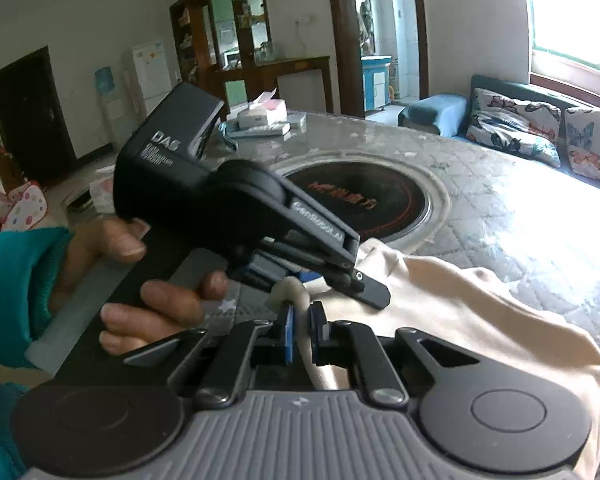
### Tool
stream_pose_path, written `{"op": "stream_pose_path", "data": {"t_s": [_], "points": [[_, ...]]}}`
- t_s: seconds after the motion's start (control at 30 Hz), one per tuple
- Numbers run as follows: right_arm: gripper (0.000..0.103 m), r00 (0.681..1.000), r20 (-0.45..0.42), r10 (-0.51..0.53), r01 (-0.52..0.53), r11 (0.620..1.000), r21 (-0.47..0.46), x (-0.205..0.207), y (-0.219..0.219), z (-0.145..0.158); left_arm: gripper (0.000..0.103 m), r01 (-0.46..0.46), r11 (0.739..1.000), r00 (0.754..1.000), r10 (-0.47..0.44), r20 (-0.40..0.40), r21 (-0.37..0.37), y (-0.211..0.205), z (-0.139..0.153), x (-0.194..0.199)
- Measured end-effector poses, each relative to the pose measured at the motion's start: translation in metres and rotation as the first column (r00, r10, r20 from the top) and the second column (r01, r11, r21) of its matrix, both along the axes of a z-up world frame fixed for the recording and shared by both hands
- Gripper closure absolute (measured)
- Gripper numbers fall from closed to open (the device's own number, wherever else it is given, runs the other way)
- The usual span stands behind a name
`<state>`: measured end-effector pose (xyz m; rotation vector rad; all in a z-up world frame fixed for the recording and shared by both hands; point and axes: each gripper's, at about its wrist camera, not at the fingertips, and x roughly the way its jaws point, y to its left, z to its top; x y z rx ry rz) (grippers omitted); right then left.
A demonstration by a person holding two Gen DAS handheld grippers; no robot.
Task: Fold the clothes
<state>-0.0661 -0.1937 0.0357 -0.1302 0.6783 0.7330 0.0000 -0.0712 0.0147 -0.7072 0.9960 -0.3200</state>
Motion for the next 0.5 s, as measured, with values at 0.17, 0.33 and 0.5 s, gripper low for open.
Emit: {"op": "stream_pose_path", "data": {"t_s": [0.17,0.33,0.5], "points": [[0.087,0.998,0.008,-0.056,0.056,0.998,0.027,-0.001,-0.018,0.003,0.087,0.001,1.0,1.0,-0.001,0.013,0.022,-0.002,0.002,-0.002],[0.086,0.978,0.016,-0.21,0.209,0.978,0.021,0.005,-0.058,0.005,0.087,0.018,0.997,0.999,-0.021,0.049,0.068,-0.008,0.006,-0.007],[0.081,0.906,-0.004,-0.424,0.424,0.906,-0.013,0.018,-0.111,-0.009,0.087,0.022,0.997,0.998,-0.026,0.053,0.076,-0.01,0.006,-0.006]]}}
